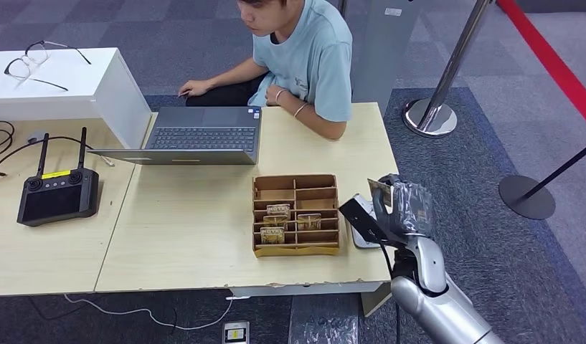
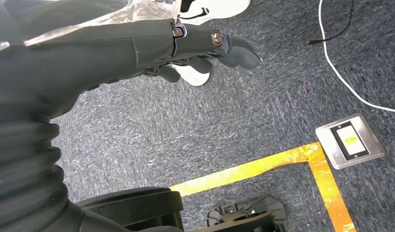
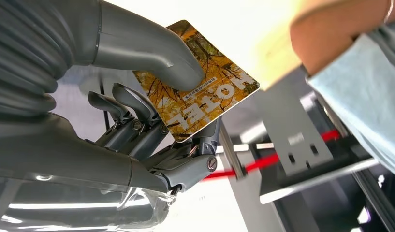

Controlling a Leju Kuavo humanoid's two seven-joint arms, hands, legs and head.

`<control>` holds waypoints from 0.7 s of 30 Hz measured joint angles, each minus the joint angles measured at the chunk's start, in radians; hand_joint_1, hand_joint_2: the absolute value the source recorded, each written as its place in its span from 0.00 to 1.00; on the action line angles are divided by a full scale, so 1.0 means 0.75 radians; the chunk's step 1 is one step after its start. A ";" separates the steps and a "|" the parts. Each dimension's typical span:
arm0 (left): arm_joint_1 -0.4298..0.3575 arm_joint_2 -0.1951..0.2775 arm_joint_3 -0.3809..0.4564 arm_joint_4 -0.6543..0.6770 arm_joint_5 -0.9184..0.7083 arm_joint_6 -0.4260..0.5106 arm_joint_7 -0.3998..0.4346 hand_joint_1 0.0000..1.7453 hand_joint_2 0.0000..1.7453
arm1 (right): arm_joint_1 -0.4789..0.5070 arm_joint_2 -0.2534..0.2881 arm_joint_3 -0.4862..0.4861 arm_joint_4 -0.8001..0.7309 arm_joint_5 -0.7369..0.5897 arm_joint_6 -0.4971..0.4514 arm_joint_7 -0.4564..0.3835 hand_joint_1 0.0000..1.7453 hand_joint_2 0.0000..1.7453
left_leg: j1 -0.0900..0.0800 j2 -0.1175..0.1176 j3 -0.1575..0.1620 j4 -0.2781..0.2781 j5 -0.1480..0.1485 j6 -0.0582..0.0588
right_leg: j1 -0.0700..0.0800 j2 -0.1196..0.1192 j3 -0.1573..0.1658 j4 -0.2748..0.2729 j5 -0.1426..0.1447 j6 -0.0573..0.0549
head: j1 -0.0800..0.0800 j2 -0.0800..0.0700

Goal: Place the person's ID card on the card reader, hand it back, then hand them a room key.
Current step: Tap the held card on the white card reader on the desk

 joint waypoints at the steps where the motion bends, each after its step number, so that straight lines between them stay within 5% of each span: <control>1: 0.000 0.000 0.000 0.000 0.000 0.000 0.000 0.00 1.00 | 0.002 0.005 -0.002 0.012 -0.030 0.000 -0.018 1.00 1.00 | 0.000 0.000 0.000 0.000 0.000 0.000 | 0.000 0.000 0.000 0.000 0.000 0.000 | 0.000 0.000; 21: -0.001 -0.001 0.000 0.000 0.002 0.002 -0.002 0.00 1.00 | 0.021 0.151 0.009 0.243 -0.204 0.000 -0.191 1.00 1.00 | 0.000 0.000 -0.001 0.000 0.000 0.000 | 0.000 0.000 0.000 0.000 0.000 0.000 | 0.000 0.000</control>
